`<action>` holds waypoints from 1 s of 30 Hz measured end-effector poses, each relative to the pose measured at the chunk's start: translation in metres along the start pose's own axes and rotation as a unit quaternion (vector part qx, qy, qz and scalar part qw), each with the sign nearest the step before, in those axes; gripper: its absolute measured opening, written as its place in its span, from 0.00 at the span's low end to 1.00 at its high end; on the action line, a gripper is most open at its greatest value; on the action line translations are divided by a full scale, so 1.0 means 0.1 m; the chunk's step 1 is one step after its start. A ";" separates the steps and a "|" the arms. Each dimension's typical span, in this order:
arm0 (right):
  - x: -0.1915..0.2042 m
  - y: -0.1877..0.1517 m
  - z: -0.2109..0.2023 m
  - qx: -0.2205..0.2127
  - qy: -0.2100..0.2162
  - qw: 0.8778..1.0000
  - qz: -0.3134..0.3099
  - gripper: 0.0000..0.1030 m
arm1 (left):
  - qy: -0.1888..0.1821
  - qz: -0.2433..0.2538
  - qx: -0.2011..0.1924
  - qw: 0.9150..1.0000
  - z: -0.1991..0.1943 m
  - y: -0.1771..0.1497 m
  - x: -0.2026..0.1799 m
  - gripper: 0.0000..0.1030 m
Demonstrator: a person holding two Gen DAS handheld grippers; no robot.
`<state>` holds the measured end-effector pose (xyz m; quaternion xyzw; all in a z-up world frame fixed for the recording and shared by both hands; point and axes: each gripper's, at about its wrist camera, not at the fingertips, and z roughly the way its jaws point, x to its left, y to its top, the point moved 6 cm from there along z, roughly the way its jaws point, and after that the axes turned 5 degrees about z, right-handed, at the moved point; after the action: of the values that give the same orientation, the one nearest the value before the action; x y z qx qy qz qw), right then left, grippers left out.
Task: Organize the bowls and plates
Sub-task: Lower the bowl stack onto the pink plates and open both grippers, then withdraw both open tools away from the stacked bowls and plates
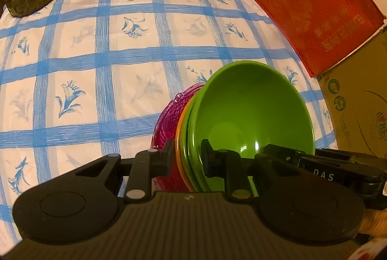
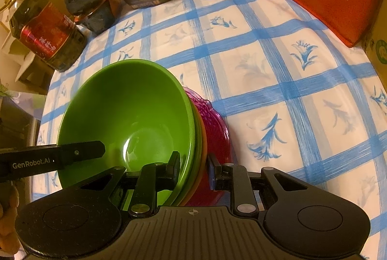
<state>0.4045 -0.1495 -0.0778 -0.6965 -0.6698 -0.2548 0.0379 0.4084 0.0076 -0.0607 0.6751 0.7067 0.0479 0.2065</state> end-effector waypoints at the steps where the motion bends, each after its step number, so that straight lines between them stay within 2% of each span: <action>1: 0.01 0.00 0.00 -0.001 0.001 1.000 -0.001 0.26 | -0.001 -0.002 -0.001 1.000 -0.01 0.00 0.01 0.20; 3: 0.02 0.00 -0.01 -0.003 0.007 1.000 -0.003 0.34 | -0.003 -0.001 -0.005 1.000 -0.02 0.01 0.01 0.20; 5: 0.04 0.00 -0.04 -0.013 0.010 1.000 -0.006 0.50 | 0.000 0.004 -0.013 1.000 -0.05 0.02 0.00 0.20; 8: 0.09 0.00 -0.09 -0.021 0.009 1.000 -0.013 0.52 | 0.012 0.020 -0.025 0.999 -0.11 0.03 -0.03 0.20; 10: 0.11 -0.01 -0.13 -0.023 0.012 1.000 -0.015 0.54 | 0.007 0.018 -0.026 0.999 -0.13 0.03 -0.03 0.21; 13: 0.11 -0.03 -0.18 -0.030 0.014 0.999 -0.014 0.61 | 0.006 0.016 -0.028 0.999 -0.16 0.01 -0.04 0.28; 18: 0.10 -0.06 -0.28 -0.035 0.018 0.999 -0.009 0.63 | -0.001 0.018 -0.036 0.999 -0.23 -0.05 -0.07 0.35; 21: 0.09 -0.10 -0.34 -0.038 0.021 0.999 -0.008 0.65 | -0.005 0.016 -0.046 0.999 -0.31 -0.08 -0.08 0.42; 23: 0.10 -0.13 -0.39 -0.040 0.025 0.999 -0.007 0.66 | -0.012 0.015 -0.053 0.998 -0.37 -0.10 -0.09 0.52; 27: 0.10 -0.19 -0.46 -0.043 0.032 0.999 -0.005 0.69 | -0.016 0.007 -0.060 0.998 -0.46 -0.15 -0.07 0.55; 29: 0.10 -0.21 -0.49 -0.046 0.033 0.998 -0.003 0.73 | -0.019 0.002 -0.065 0.998 -0.51 -0.18 -0.06 0.64; 30: 0.10 -0.23 -0.51 -0.049 0.033 0.998 -0.001 0.73 | -0.022 -0.001 -0.067 0.998 -0.53 -0.19 -0.05 0.66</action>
<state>0.3669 -0.1586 -0.0359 -0.6878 -0.6557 -0.3104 0.0260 0.3717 0.0125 -0.0182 0.6599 0.6978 0.0804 0.2667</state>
